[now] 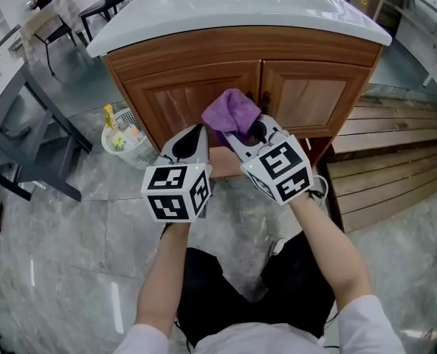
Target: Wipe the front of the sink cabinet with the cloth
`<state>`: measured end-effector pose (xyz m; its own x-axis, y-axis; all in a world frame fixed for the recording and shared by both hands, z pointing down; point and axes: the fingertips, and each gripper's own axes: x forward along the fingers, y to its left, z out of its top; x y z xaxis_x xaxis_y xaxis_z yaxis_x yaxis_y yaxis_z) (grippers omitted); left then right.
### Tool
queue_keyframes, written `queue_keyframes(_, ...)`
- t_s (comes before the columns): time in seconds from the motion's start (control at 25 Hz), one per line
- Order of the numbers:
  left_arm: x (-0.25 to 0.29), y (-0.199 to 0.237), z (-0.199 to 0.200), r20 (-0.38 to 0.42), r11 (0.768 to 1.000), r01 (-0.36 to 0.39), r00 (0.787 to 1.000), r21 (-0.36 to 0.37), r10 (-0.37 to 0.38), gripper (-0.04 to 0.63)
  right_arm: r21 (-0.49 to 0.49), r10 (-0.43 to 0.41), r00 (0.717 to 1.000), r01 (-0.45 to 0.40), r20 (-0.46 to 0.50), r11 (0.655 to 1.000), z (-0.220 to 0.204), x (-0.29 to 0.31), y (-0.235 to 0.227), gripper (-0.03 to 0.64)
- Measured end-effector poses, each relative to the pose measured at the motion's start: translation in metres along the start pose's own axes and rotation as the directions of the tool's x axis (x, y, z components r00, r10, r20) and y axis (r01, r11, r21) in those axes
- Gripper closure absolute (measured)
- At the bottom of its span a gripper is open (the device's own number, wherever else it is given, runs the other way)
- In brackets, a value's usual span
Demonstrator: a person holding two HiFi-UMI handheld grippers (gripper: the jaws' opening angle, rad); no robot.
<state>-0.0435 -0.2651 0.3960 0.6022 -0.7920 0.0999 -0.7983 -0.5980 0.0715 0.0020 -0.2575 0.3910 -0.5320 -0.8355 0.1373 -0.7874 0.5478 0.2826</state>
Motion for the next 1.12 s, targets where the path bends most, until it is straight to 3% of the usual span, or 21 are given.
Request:
queue_keyframes(0.68,0.048,-0.078,0.003,0.000,0.985,0.169,0.986,0.025,-0.169,0.591,0.057,-0.151,0.988,0.151,-0.005,0.987,-0.016,-0.073,-0.065,0.545)
queue_keyframes(1.12,0.075,-0.122,0.002,-0.005,0.966,0.256,0.967,0.041,-0.256,0.591,0.088,-0.311,0.948,0.316,-0.066,0.945,-0.054,-0.112,-0.135,0.545)
